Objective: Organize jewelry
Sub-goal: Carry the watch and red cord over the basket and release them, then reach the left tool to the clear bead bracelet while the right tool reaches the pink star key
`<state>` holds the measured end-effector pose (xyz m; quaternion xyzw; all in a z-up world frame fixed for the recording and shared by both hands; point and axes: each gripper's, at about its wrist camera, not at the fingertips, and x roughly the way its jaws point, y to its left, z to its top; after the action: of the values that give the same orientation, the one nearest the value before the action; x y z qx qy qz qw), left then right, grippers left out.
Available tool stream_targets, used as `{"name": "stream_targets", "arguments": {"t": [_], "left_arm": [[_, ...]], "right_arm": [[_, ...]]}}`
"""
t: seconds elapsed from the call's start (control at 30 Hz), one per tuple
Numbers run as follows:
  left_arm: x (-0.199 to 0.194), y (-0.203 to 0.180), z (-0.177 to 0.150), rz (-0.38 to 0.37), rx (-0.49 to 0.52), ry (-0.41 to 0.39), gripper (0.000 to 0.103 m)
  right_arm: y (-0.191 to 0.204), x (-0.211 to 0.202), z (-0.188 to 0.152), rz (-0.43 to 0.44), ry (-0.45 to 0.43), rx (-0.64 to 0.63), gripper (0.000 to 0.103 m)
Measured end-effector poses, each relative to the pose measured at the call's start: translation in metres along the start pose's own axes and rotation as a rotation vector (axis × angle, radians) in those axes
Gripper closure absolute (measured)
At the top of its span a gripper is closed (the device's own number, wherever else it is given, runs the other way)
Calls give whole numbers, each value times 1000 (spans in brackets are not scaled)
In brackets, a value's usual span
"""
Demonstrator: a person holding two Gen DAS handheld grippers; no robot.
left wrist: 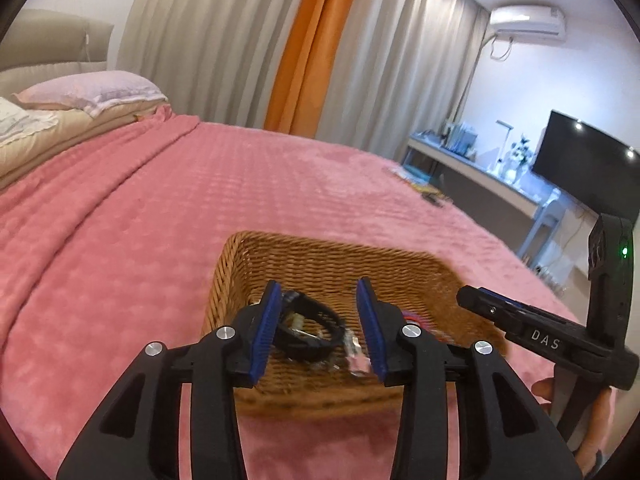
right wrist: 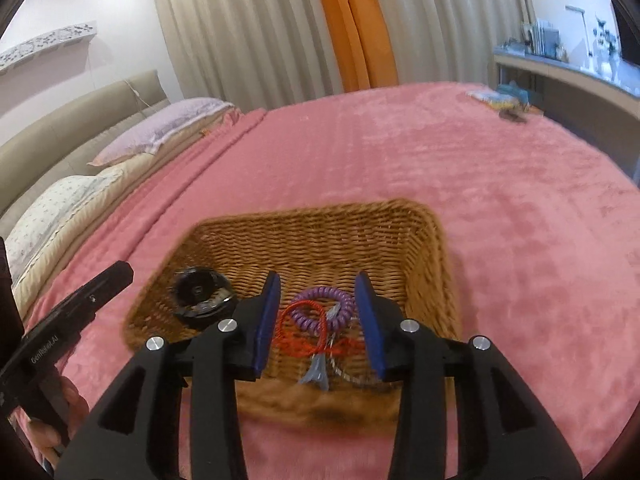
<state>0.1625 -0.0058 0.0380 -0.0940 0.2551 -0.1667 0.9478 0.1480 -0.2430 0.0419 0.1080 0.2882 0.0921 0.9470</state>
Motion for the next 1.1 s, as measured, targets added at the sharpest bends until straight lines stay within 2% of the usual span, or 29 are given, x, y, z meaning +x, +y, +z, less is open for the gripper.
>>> {"name": "stream_targets", "arguments": {"t": [0.23,0.47,0.63,0.9,0.97,1.1], "left_arm": [[-85,-16,-14,-64,52,-56,65],[-136,-27,-42,-45,85,-48,65],[-134,-18,-72,-43,64,11,65],[-92,20,-109,-2,-3,181,65],[-89,27,-112,-33,-39,198,65],[-86,28,-117,-44,-33,203,65]], "right_arm": [[22,-81,-19,-4,-69,-87,67],[33,-123,-53,5,-67,-116,67],[46,-112,-89,39,16,-131,67],[83,-52,-137,98,216,-215,68],[87,-42,-142,87,246,-239,68],[92,-44,-141,120,246,-257,68]]}}
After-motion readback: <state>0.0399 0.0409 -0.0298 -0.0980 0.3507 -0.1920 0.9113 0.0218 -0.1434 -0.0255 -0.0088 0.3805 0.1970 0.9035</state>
